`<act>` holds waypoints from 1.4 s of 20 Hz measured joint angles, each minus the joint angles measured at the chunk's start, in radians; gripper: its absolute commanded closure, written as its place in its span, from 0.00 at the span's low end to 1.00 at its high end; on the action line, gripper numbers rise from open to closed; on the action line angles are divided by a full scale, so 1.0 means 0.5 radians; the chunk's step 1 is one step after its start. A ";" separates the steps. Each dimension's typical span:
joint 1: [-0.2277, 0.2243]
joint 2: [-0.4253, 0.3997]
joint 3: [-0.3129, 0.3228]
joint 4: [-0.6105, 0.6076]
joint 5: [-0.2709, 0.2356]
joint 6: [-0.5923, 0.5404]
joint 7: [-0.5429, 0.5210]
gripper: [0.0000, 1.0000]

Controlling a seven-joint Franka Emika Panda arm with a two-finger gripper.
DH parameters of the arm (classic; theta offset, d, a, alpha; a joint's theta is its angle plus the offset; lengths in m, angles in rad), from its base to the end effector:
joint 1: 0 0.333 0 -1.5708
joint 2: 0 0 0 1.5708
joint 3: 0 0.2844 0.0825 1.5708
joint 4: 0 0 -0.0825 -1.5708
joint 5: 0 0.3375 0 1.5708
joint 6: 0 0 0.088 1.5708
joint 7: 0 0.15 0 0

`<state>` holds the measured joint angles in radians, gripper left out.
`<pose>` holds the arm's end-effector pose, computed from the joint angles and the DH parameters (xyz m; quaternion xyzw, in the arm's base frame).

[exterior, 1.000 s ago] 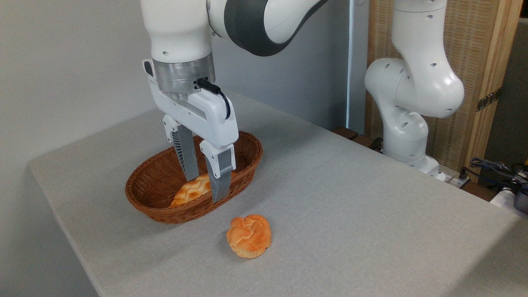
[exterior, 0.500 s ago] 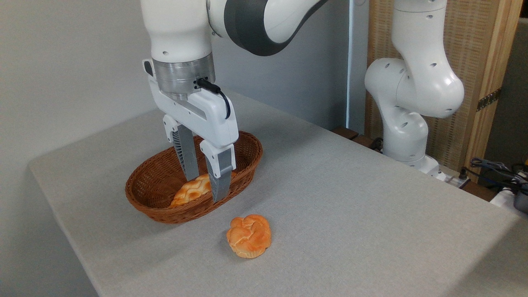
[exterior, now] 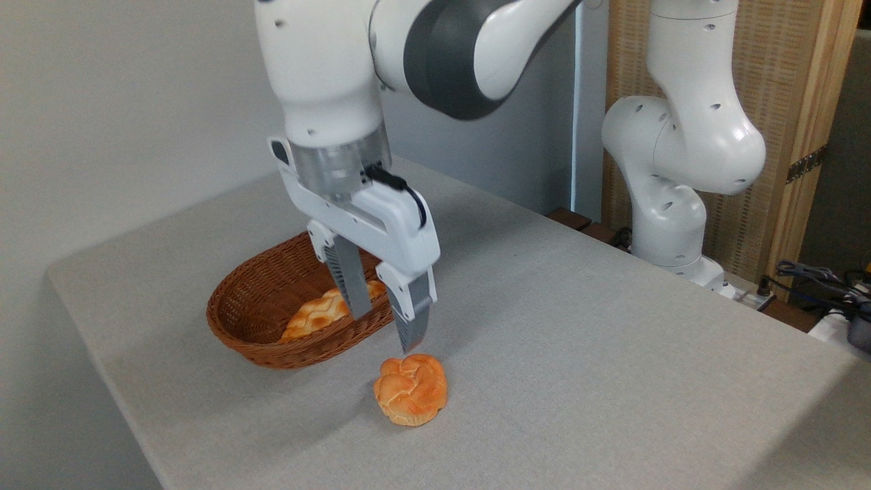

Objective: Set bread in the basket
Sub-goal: 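Lower the gripper around the bread roll and close on it, then lift the held bread roll and carry it over the basket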

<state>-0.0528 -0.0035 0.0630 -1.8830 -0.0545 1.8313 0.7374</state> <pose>0.5089 -0.0014 0.4399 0.9367 -0.3483 -0.0128 0.0332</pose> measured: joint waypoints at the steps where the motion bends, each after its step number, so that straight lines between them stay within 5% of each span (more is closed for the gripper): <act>1: 0.000 0.003 0.008 -0.029 0.004 0.016 0.016 0.00; 22: -0.004 0.185 0.022 -0.178 0.132 0.254 0.138 0.00; 26: -0.010 0.210 0.017 -0.178 0.133 0.258 0.138 0.43; 28: -0.010 0.211 0.017 -0.178 0.134 0.258 0.138 0.44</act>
<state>-0.0580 0.1019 0.0714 -1.9718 0.0123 1.9604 0.8064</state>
